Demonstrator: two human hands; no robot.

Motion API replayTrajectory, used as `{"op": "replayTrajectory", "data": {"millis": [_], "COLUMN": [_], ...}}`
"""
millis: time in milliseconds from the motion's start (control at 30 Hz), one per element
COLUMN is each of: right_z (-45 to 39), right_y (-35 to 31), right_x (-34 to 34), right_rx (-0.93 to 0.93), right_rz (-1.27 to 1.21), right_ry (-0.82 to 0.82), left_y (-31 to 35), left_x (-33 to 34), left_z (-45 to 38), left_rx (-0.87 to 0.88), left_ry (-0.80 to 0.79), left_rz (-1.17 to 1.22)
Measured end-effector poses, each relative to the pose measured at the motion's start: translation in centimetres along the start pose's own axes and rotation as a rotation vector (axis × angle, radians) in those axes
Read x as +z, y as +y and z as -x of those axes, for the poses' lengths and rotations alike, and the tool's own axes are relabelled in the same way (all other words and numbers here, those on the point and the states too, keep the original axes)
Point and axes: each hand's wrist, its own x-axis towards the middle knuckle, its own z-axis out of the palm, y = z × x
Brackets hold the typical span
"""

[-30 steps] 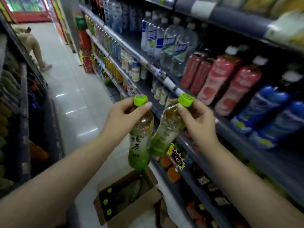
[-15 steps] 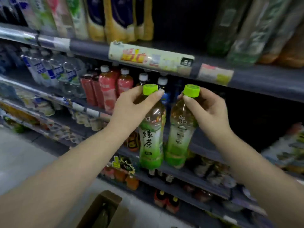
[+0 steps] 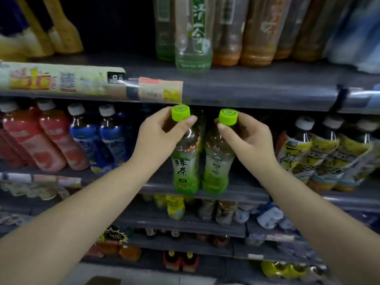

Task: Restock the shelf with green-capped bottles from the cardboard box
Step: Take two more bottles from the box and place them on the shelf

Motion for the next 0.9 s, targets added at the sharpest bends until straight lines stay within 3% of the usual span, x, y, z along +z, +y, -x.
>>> {"op": "replayTrajectory", "data": {"millis": [600, 900], "right_z": [-2.3, -3.4], "right_y": [3.9, 5.6], "right_x": [2.1, 4.4], "right_rx": [0.099, 0.181], "right_rz": [-0.018, -0.039], "right_ry": [0.130, 0.058], "left_y": [-5.3, -8.0], "left_x": [1.3, 1.1], "left_z": [-3.2, -4.6], "left_rx": [-0.020, -0.099], "left_ry": [0.083, 0.114], "left_rz": [0.101, 0.082]}}
